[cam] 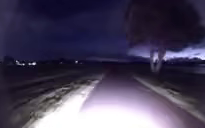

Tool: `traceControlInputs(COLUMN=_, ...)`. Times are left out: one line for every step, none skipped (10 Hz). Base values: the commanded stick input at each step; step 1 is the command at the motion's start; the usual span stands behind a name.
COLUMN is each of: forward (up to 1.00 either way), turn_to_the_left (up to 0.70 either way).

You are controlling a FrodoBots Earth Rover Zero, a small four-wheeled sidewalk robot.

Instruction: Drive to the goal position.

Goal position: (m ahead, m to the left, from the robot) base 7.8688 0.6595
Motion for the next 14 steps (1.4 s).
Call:
traceControlInputs(forward=0.7, turn_to_the_left=0.0)
traceControlInputs(forward=0.7, turn_to_the_left=0.0)
traceControlInputs(forward=0.7, turn_to_the_left=0.0)
traceControlInputs(forward=0.7, turn_to_the_left=0.0)
traceControlInputs(forward=0.7, turn_to_the_left=0.0)
traceControlInputs(forward=0.7, turn_to_the_left=0.0)
traceControlInputs(forward=0.7, turn_to_the_left=0.0)
traceControlInputs(forward=0.7, turn_to_the_left=0.0)
traceControlInputs(forward=0.7, turn_to_the_left=0.0)
traceControlInputs(forward=0.7, turn_to_the_left=0.0)
traceControlInputs(forward=0.7, turn_to_the_left=0.0)
traceControlInputs(forward=0.7, turn_to_the_left=0.0)
traceControlInputs(forward=0.7, turn_to_the_left=0.0)
traceControlInputs(forward=0.7, turn_to_the_left=0.0)
